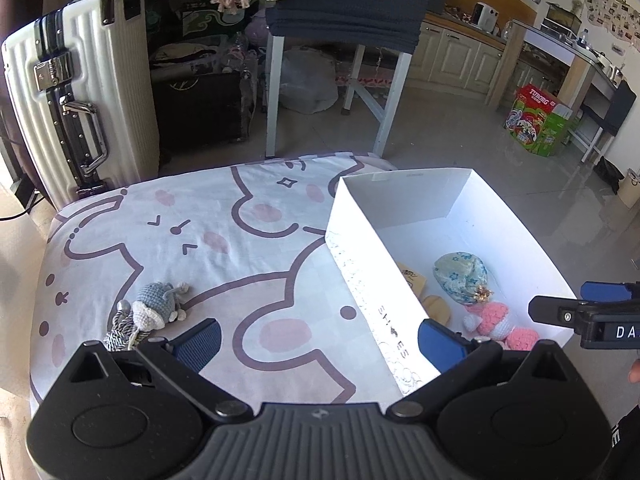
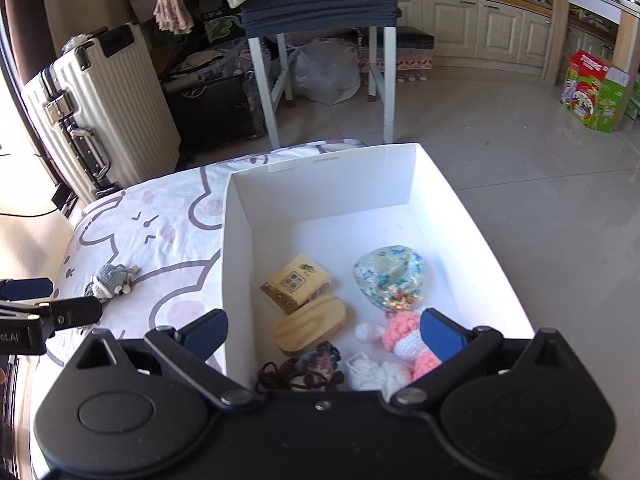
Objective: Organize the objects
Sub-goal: 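Withdraw both grippers from the box toward the grey knit toy and rope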
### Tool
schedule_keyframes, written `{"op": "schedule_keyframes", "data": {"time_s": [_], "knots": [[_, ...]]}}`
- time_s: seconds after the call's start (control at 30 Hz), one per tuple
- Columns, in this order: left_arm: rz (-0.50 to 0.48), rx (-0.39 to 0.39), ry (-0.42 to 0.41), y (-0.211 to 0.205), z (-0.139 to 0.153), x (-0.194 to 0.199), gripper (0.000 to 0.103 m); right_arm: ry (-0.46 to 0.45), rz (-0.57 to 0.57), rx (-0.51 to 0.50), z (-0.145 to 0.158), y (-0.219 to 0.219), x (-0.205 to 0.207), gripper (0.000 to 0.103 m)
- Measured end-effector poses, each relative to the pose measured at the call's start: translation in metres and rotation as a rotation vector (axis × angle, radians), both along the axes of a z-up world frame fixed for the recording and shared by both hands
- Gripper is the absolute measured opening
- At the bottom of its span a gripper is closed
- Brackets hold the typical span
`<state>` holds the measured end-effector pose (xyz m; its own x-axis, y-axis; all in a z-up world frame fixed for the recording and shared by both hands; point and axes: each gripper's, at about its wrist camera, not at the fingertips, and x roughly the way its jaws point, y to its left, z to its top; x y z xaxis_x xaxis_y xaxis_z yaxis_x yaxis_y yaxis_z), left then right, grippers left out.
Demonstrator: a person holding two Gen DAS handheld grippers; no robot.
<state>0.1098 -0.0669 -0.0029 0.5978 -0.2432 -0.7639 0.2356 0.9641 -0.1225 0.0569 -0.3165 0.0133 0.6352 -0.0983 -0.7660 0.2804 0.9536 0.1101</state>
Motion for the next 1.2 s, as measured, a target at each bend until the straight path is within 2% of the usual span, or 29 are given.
{"op": "schedule_keyframes", "data": {"time_s": [0.73, 0.9, 1.2], "knots": [[0.179, 0.006, -0.008, 0.086, 0.0, -0.011, 0.103, -0.035, 0.192, 0.025, 0.004, 0.082, 0.043, 0.103], [0.197, 0.029, -0.014, 0.097, -0.001, -0.015, 0.103, -0.046, 0.207, 0.03, 0.004, 0.091, 0.046, 0.103], [0.225, 0.014, -0.017, 0.117, -0.001, -0.018, 0.103, -0.056, 0.227, 0.035, 0.003, 0.102, 0.052, 0.103]]}}
